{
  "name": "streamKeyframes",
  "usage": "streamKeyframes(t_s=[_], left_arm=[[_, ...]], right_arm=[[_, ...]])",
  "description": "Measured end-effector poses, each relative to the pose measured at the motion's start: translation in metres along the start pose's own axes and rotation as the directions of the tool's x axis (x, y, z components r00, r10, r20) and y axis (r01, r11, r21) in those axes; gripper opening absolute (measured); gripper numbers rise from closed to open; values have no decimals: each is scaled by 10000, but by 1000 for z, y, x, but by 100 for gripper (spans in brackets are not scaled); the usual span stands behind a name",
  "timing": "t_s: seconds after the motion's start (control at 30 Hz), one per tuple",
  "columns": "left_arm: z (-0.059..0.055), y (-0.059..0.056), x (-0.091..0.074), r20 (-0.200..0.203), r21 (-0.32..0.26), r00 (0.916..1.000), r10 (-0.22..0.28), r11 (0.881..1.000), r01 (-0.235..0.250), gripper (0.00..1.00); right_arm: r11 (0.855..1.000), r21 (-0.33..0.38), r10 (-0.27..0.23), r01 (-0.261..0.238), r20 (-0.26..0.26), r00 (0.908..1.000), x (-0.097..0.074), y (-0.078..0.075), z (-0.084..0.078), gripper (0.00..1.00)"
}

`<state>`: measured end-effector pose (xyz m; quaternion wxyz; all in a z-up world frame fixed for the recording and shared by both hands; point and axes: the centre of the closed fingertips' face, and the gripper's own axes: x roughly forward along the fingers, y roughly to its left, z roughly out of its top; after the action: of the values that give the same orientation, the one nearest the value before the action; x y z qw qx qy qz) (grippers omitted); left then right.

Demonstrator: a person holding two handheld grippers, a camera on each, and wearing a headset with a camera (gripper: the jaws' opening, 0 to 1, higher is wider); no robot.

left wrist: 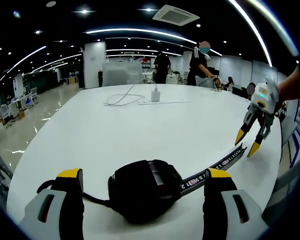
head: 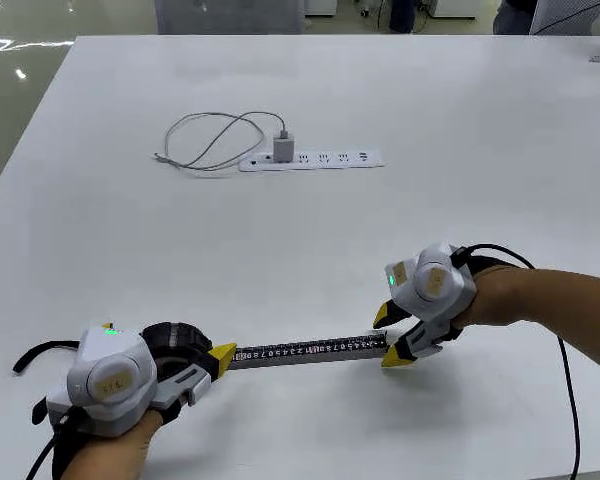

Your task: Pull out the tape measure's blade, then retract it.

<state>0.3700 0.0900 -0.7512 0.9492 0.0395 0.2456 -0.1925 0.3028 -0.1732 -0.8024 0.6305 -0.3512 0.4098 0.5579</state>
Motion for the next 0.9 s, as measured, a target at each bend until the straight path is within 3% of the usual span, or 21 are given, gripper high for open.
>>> streamKeyframes(t_s=[0.37, 0.53, 0.6, 0.8, 0.9], left_arm=[[8, -1, -2, 274, -138, 9996, 29, 9999, -26, 99], [3, -1, -1, 172, -299, 9998, 66, 9995, -60, 99], [3, 0, -2, 330, -522, 9993, 151, 9985, -134, 99], [-4, 3, -3, 37, -478, 9991, 424, 9980, -422, 97], [-6, 4, -1, -89, -534, 9985, 541, 9971, -545, 90]], right_arm=[[9998, 138, -120, 124, -278, 9995, 3, -1, -5, 16], [9997, 101, -221, 225, -414, 9989, 4, -2, -5, 12], [9988, 423, -210, 232, -520, 9984, 4, -2, -5, 11], [9986, 359, -359, 395, -973, 9946, 4, -1, -4, 11], [9988, 405, -255, 291, -864, 9959, 3, -2, -6, 11]])
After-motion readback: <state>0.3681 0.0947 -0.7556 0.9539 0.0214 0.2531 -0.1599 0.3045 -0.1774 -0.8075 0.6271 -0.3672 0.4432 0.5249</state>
